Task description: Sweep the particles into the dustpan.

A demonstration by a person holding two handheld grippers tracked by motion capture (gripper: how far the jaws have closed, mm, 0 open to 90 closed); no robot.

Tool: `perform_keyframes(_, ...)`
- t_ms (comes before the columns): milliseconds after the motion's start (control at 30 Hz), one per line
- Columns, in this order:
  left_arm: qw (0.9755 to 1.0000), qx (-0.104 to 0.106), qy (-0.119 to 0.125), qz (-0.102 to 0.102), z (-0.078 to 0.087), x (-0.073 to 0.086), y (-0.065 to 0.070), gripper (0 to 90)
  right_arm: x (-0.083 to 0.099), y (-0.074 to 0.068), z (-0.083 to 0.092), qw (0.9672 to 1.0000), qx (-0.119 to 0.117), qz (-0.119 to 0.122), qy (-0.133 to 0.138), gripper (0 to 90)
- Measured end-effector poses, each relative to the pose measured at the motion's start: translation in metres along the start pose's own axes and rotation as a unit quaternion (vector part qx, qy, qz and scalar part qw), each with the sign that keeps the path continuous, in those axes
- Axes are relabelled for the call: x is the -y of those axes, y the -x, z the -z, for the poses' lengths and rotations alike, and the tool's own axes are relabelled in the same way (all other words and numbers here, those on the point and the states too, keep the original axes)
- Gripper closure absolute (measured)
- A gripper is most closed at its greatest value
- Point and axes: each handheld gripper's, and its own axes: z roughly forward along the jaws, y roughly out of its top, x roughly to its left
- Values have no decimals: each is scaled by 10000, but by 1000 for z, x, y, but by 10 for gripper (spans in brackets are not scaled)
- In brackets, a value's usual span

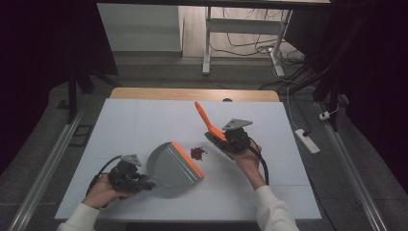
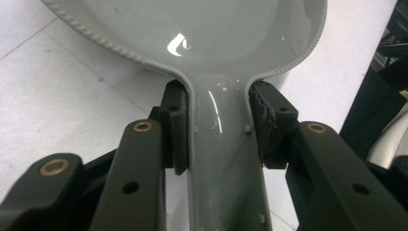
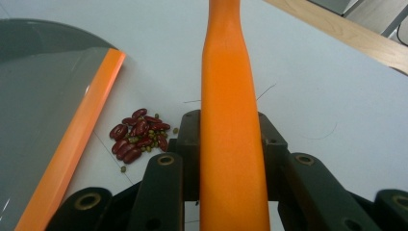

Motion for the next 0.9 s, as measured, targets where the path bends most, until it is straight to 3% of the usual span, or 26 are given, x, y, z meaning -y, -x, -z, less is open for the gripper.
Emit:
perform_keyframes(333,10000,34,-50,-5,-4,-2,-1,615,0,-6,-13,9995,2,172,-246,703)
perform_keyframes(900,9999,126,-78,63,-6,-3,-5,614,-2,-13,-32,9987,-68,249,-430,702)
